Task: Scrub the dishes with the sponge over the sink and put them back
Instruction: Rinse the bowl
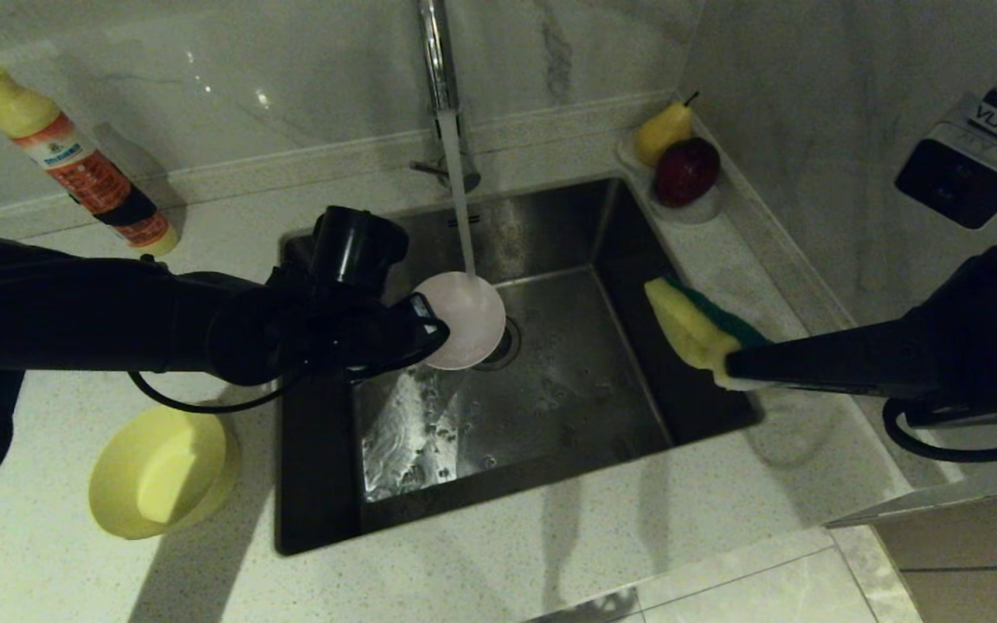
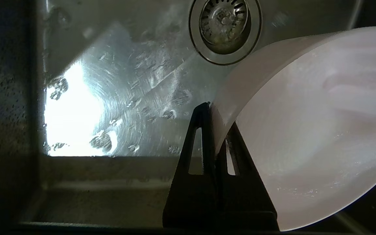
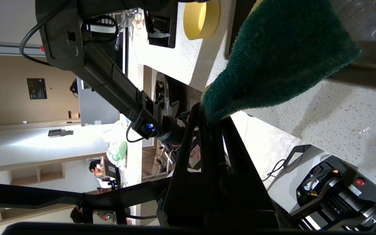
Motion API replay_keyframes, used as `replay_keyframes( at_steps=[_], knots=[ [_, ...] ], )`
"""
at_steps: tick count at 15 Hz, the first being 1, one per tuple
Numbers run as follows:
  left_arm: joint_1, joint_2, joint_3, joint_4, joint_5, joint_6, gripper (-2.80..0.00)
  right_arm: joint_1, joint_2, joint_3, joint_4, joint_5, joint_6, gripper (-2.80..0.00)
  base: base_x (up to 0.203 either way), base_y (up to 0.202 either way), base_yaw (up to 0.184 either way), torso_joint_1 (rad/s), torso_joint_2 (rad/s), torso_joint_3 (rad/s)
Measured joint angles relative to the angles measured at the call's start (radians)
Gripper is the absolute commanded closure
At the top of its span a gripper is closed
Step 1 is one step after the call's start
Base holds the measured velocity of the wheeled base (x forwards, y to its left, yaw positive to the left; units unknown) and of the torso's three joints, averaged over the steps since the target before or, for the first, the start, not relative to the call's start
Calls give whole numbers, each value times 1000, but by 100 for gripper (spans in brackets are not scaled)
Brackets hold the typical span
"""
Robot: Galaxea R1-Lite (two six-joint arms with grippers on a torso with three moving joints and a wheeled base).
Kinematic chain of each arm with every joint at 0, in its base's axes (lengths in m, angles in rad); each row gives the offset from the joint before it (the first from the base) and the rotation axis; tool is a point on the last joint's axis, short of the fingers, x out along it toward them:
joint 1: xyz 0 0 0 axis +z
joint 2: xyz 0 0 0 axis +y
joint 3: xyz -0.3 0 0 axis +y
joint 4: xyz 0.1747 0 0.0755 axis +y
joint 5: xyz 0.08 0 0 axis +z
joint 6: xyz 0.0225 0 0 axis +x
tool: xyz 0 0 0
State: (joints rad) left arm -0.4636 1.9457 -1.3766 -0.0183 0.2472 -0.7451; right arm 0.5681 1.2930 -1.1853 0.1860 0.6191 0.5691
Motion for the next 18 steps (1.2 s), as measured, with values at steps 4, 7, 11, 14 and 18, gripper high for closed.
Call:
replay_keyframes(
  at_steps=[4, 7, 11, 14, 18],
  knots=[
    [0, -45, 62, -11, 14, 5, 0, -6, -5, 11, 1, 2, 0, 0, 0, 0, 0, 0, 0, 0],
    [14, -108, 119, -43, 129, 42, 0, -15, -8, 34, -11, 7, -1, 0, 0, 0, 0, 0, 0, 0],
    [59, -182, 205, -192, 244, 171, 0, -20, -13, 57, -40, 23, 1, 0, 0, 0, 0, 0, 0, 0],
    [82, -209, 313, -395, 317, 309, 0, -26, -15, 66, -41, 21, 0, 0, 0, 0, 0, 0, 0, 0],
    [95, -207, 482, -815, 353, 588, 0, -27, -15, 71, -42, 24, -4, 0, 0, 0, 0, 0, 0, 0]
  ],
)
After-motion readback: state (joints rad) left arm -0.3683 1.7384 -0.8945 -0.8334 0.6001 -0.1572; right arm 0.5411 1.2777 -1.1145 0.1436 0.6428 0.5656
